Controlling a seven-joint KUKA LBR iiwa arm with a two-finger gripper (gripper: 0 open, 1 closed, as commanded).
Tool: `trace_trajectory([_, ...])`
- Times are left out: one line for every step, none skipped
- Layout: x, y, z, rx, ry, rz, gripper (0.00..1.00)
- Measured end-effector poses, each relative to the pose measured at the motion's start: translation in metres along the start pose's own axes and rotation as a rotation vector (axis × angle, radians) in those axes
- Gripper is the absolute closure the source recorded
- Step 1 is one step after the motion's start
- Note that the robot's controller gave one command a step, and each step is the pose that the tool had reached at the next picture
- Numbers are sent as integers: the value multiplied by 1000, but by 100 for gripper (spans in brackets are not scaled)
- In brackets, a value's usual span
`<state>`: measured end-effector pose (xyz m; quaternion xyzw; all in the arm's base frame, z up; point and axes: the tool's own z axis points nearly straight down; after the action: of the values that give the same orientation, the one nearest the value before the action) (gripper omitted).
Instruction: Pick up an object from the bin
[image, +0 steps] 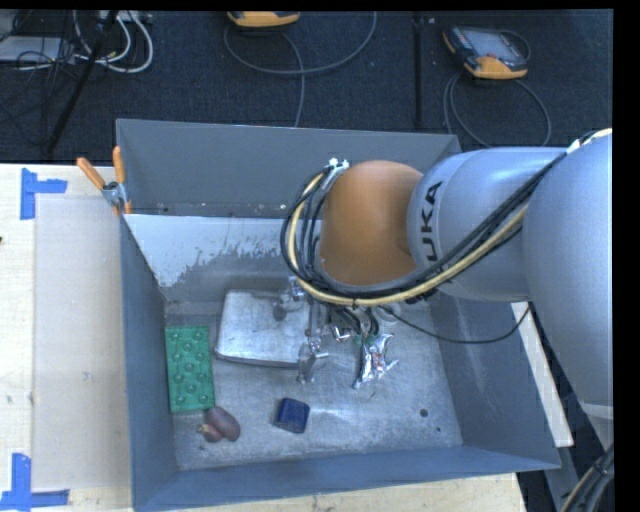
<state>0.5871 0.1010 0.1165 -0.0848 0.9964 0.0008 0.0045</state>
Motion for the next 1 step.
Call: trace_trajectory([-3, 3, 12, -2, -16, 35, 0])
